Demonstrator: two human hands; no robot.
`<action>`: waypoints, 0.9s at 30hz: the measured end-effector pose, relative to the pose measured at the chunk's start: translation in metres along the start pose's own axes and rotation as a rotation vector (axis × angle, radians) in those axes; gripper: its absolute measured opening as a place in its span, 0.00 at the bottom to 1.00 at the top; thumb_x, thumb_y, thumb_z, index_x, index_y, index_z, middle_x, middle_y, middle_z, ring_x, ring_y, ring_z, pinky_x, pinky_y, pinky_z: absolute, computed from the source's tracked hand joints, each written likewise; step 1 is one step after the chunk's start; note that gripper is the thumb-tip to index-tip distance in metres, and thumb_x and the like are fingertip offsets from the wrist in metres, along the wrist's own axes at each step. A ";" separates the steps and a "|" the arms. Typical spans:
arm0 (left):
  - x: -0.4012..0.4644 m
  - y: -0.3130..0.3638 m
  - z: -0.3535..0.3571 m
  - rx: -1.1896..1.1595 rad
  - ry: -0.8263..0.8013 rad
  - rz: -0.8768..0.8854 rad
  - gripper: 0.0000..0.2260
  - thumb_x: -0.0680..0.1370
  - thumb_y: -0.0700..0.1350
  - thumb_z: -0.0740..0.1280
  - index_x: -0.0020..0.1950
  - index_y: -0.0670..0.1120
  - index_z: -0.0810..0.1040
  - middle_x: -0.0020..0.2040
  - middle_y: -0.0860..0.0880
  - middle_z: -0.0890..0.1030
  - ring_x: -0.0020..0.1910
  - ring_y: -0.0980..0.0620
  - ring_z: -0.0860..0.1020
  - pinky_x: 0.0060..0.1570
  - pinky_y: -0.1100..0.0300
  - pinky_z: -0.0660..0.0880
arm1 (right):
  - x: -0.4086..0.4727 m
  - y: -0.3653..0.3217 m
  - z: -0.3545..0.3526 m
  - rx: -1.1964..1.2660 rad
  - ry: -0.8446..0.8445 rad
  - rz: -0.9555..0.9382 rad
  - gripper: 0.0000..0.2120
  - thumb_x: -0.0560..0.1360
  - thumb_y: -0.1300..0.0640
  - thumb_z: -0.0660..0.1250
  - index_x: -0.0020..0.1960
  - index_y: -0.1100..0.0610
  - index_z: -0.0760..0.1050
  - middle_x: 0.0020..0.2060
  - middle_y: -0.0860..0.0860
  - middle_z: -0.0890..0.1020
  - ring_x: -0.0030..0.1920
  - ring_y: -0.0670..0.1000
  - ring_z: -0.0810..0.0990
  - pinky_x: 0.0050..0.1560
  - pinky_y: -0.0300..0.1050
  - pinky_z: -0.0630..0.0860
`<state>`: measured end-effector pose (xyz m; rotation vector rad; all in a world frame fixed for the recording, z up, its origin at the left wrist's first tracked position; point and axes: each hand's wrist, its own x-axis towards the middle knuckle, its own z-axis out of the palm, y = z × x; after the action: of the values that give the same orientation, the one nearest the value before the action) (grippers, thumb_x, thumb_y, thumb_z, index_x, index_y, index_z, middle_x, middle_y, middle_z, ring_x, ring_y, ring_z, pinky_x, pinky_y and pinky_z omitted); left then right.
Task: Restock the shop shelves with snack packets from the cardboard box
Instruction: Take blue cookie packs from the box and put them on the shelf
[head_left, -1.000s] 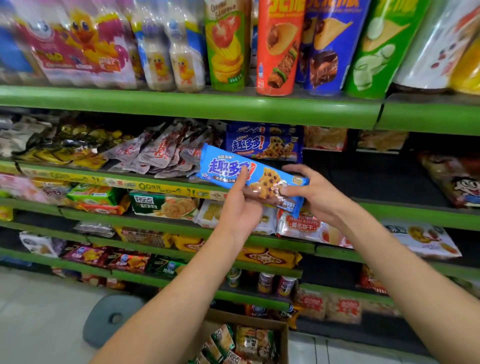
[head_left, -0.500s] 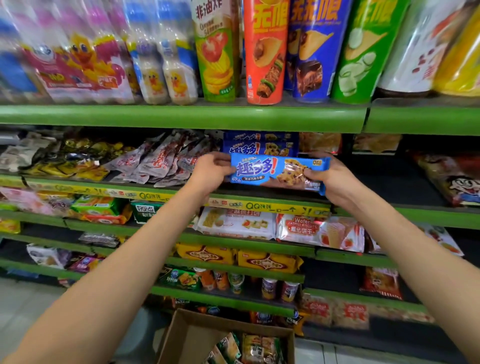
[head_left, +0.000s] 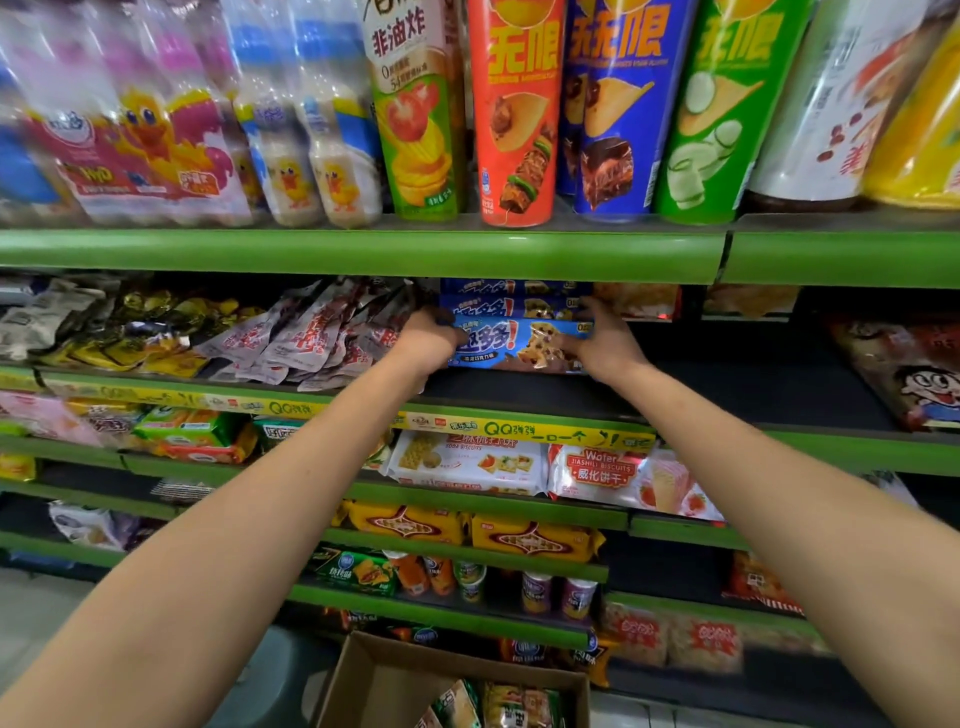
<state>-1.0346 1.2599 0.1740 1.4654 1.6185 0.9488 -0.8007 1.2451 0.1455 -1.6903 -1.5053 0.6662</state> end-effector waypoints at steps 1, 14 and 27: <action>-0.001 -0.001 0.001 -0.026 0.001 -0.006 0.15 0.75 0.38 0.70 0.62 0.40 0.76 0.59 0.40 0.79 0.49 0.45 0.77 0.45 0.54 0.76 | 0.000 0.002 0.003 -0.009 0.022 -0.003 0.35 0.73 0.51 0.75 0.75 0.54 0.63 0.68 0.56 0.74 0.68 0.58 0.72 0.65 0.46 0.70; -0.029 -0.020 0.010 -0.041 -0.092 -0.061 0.24 0.77 0.40 0.68 0.73 0.44 0.69 0.57 0.46 0.77 0.51 0.48 0.78 0.61 0.45 0.77 | -0.010 0.016 0.003 0.008 0.081 0.134 0.19 0.76 0.53 0.71 0.66 0.56 0.74 0.63 0.54 0.80 0.60 0.57 0.79 0.51 0.42 0.69; -0.027 -0.028 0.005 -0.213 -0.069 -0.090 0.20 0.77 0.38 0.68 0.70 0.40 0.72 0.59 0.44 0.76 0.45 0.53 0.76 0.59 0.48 0.79 | -0.012 0.017 0.002 0.067 0.047 0.156 0.19 0.77 0.51 0.70 0.67 0.54 0.75 0.62 0.53 0.80 0.57 0.55 0.80 0.50 0.42 0.71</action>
<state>-1.0410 1.2313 0.1477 1.2568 1.4725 0.9769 -0.7942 1.2337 0.1292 -1.7722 -1.3136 0.7447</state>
